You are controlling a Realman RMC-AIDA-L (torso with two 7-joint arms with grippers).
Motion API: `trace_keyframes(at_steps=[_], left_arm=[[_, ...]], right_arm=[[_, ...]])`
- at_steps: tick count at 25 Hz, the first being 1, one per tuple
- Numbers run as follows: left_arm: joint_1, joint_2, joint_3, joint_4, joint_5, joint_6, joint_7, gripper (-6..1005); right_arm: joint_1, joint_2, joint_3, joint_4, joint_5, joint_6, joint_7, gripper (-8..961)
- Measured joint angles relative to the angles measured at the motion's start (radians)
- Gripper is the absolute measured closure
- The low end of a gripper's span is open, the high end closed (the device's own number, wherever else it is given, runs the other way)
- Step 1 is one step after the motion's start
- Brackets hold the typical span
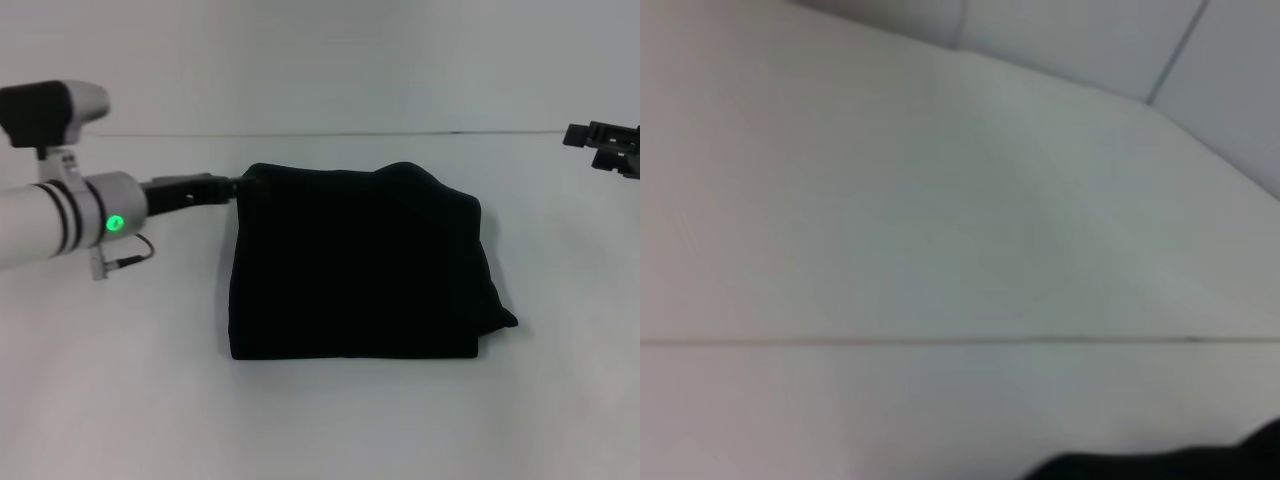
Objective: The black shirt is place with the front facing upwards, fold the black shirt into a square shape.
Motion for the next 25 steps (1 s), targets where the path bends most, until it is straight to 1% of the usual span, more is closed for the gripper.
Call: trace_keyframes(at_steps=[3,5,7,8,10,11,13,14,15,17,18,19,20,23,25], left_arm=[[0.05,0.01,-0.006,0.101,-0.002,0.084,-0.026,87],[0.096,0.016,-0.017,0.211,-0.011,0.244,-0.053,86],[0.127,0.021,-0.037,0.289,-0.035,0.419,-0.052,85],[0.139,0.025,-0.047,0.324,-0.053,0.525,-0.04,85],[0.152,0.029,-0.052,0.366,-0.072,0.681,-0.018,84],[0.156,0.029,-0.05,0.389,-0.075,0.77,-0.002,84],[0.16,0.025,-0.037,0.424,-0.067,0.873,0.024,84],[0.163,0.021,-0.023,0.448,-0.056,0.926,0.043,85],[0.169,0.015,-0.001,0.475,-0.041,0.963,0.058,86],[0.18,0.003,0.036,0.515,-0.015,0.982,0.065,89],[0.186,-0.006,0.059,0.541,0.009,0.978,0.063,90],[0.19,-0.016,0.075,0.567,0.035,0.967,0.057,90],[0.193,-0.028,0.09,0.592,0.07,0.95,0.048,90],[0.191,-0.061,0.112,0.648,0.169,0.893,0.012,90],[0.186,-0.07,0.118,0.655,0.194,0.865,0.004,90]], right_arm=[[-0.01,-0.006,0.031,-0.002,0.01,-0.023,-0.051,101],[-0.025,-0.007,0.065,-0.009,0.037,-0.074,-0.12,99],[-0.042,-0.003,0.094,-0.019,0.072,-0.136,-0.199,96],[-0.052,0.0,0.101,-0.024,0.092,-0.177,-0.25,95],[-0.07,0.01,0.105,-0.039,0.119,-0.266,-0.347,91],[-0.078,0.018,0.102,-0.055,0.123,-0.311,-0.386,89],[-0.097,0.048,0.09,-0.134,0.098,-0.388,-0.419,85],[-0.107,0.069,0.082,-0.189,0.074,-0.416,-0.419,84],[-0.116,0.093,0.077,-0.249,0.053,-0.433,-0.413,82],[-0.135,0.158,0.067,-0.401,-0.003,-0.46,-0.389,78],[-0.142,0.185,0.059,-0.478,-0.034,-0.468,-0.366,76],[-0.146,0.204,0.046,-0.538,-0.062,-0.473,-0.338,74],[-0.149,0.214,0.017,-0.585,-0.088,-0.472,-0.299,75],[-0.151,0.212,-0.085,-0.652,-0.138,-0.445,-0.172,77],[-0.152,0.212,-0.15,-0.69,-0.168,-0.41,-0.107,79]])
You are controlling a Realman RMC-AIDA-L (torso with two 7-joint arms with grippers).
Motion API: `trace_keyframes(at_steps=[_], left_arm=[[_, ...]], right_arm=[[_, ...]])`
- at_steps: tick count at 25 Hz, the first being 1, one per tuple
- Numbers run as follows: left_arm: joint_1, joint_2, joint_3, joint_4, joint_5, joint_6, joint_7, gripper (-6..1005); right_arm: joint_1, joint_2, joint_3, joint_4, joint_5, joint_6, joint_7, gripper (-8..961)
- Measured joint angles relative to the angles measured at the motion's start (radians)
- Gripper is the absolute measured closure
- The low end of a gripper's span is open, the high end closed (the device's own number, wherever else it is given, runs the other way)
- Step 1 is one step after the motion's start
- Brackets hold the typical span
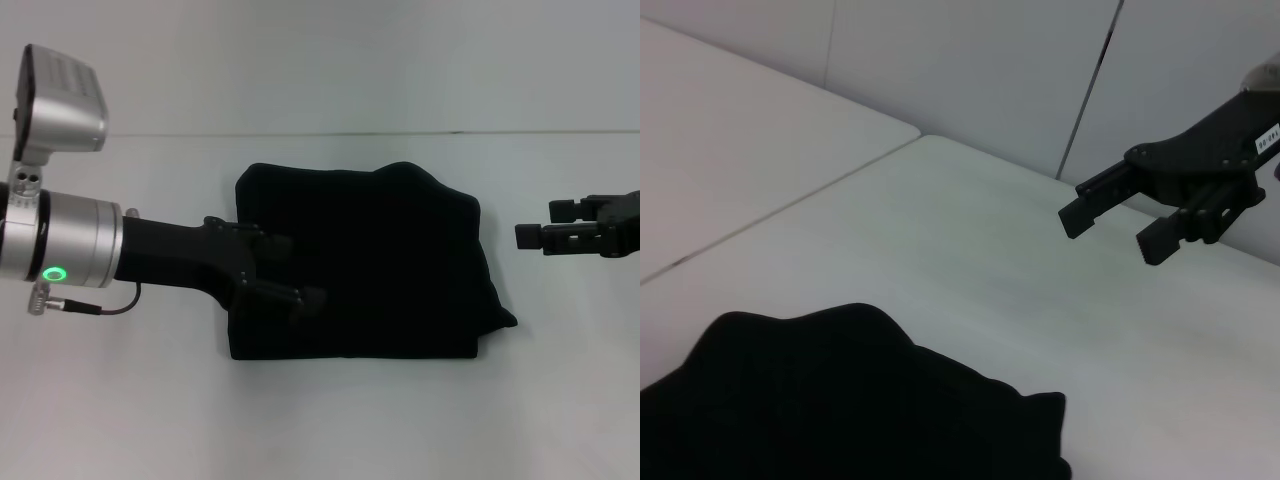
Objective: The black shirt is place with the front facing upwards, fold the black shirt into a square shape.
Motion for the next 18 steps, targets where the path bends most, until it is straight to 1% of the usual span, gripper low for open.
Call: trace_keyframes(at_steps=[2,4,7,9,13,15,16,17,18], left_arm=[[-0.006,-0.001,0.002,-0.011,0.001,-0.018,0.0,90],[-0.009,-0.001,-0.001,-0.019,-0.003,-0.035,-0.001,90],[-0.01,0.0,-0.009,-0.019,-0.004,-0.043,-0.001,90],[-0.01,0.004,-0.018,-0.019,-0.012,-0.042,-0.001,90],[-0.009,0.011,-0.037,-0.029,-0.039,-0.032,0.001,90],[-0.01,0.02,-0.041,-0.051,-0.063,-0.024,0.007,90],[-0.013,0.028,-0.043,-0.069,-0.076,-0.016,0.012,90],[-0.019,0.038,-0.044,-0.097,-0.095,-0.004,0.021,90],[-0.027,0.057,-0.048,-0.15,-0.127,0.013,0.036,90]], right_arm=[[0.0,0.0,-0.04,-0.012,-0.017,0.041,0.033,81],[0.005,-0.002,-0.056,-0.007,-0.023,0.066,0.042,82],[0.012,-0.004,-0.058,0.0,-0.036,0.09,0.042,84],[0.012,-0.005,-0.056,0.0,-0.043,0.099,0.036,85],[0.002,-0.009,-0.04,0.0,-0.037,0.082,-0.019,85],[-0.001,-0.009,-0.018,0.011,-0.028,0.055,-0.06,85],[-0.002,-0.01,-0.001,0.02,-0.021,0.038,-0.084,85],[-0.002,-0.011,0.019,0.032,-0.011,0.016,-0.11,85],[-0.002,-0.012,0.036,0.042,-0.003,-0.004,-0.135,85]])
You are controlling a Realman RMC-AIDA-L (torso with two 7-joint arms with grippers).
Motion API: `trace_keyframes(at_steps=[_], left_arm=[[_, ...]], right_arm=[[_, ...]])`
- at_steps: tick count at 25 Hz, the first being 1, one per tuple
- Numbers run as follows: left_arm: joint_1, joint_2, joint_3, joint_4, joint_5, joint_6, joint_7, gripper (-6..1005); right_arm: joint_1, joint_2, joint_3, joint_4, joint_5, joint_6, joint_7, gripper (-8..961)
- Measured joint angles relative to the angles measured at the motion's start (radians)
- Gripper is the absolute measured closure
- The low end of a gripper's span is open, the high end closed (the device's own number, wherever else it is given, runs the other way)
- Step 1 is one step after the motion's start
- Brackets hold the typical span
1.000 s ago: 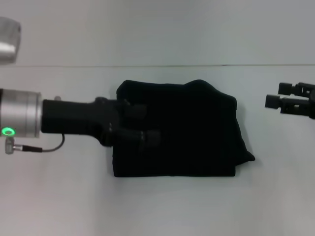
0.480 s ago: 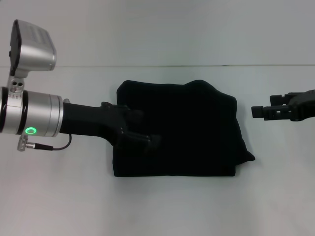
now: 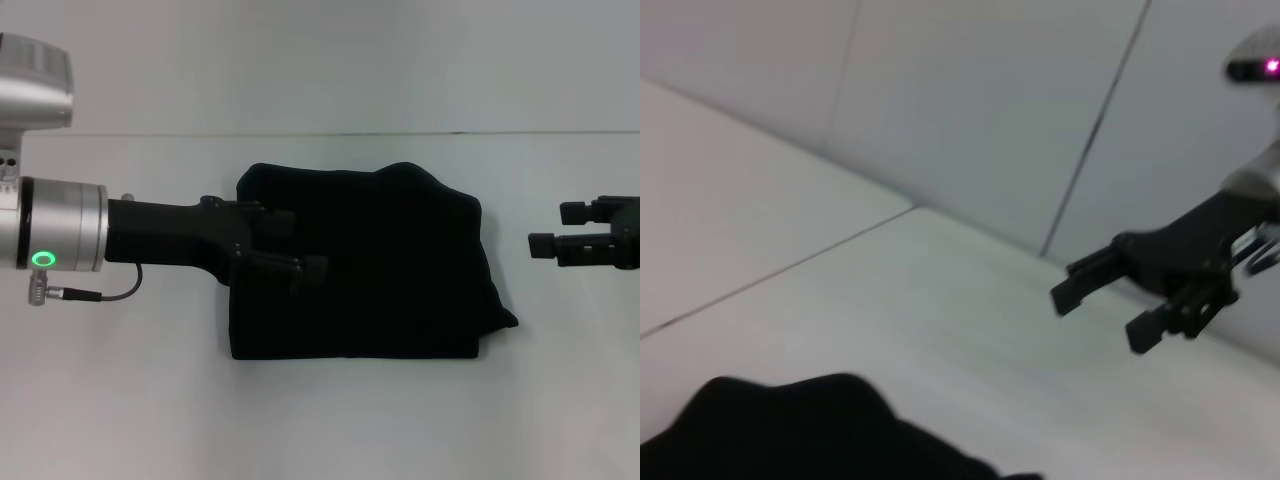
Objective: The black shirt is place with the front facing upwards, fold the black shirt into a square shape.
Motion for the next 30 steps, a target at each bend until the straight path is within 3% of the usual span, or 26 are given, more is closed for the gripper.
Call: trace_keyframes(at_steps=[1,4,9,22,30], left_arm=[[0.0,0.0,0.0,0.0,0.0,0.0,0.0,90],[-0.016,0.034,-0.004,-0.084,-0.036,0.008,0.022,90],[-0.034,0.065,0.001,-0.161,-0.036,-0.006,0.043,90],[-0.033,0.062,0.005,-0.168,-0.031,-0.02,0.047,90],[-0.044,0.057,0.006,-0.169,0.053,-0.103,0.027,90]], right_arm=[[-0.001,-0.001,0.023,0.01,0.006,-0.02,-0.028,85],[-0.007,-0.003,0.071,0.028,0.009,-0.061,-0.093,85],[-0.021,-0.012,0.073,0.046,-0.025,-0.063,-0.111,85],[-0.008,-0.011,0.081,0.054,-0.037,-0.056,-0.108,85],[0.006,-0.012,0.093,0.073,-0.036,-0.055,-0.112,85]])
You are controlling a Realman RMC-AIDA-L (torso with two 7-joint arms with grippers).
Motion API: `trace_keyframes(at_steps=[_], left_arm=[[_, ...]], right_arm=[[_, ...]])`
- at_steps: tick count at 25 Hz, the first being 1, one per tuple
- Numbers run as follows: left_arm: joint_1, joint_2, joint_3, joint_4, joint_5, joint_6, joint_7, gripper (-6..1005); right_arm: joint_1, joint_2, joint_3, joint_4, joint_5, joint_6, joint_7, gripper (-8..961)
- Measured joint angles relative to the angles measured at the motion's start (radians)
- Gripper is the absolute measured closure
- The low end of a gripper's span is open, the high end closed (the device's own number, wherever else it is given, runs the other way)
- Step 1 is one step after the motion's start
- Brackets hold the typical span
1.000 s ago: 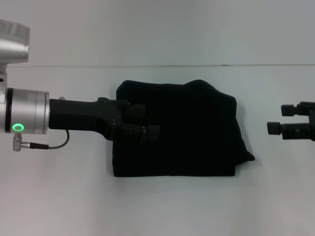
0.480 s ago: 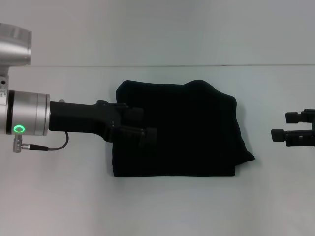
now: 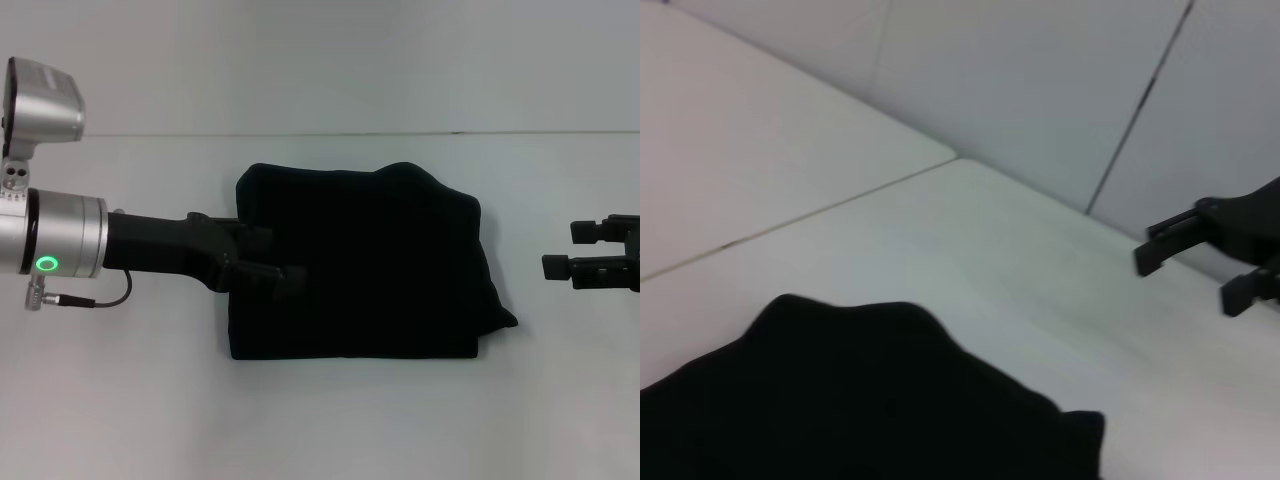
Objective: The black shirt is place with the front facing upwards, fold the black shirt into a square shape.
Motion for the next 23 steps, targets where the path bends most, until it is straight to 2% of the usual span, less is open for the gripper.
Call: trace_keyframes(at_steps=[23], left_arm=[[-0.014,-0.001,0.004,0.0,0.066,-0.059,-0.035,90]], right_arm=[[0.021,-0.001,0.006,0.0,0.0,0.007,0.005,85]])
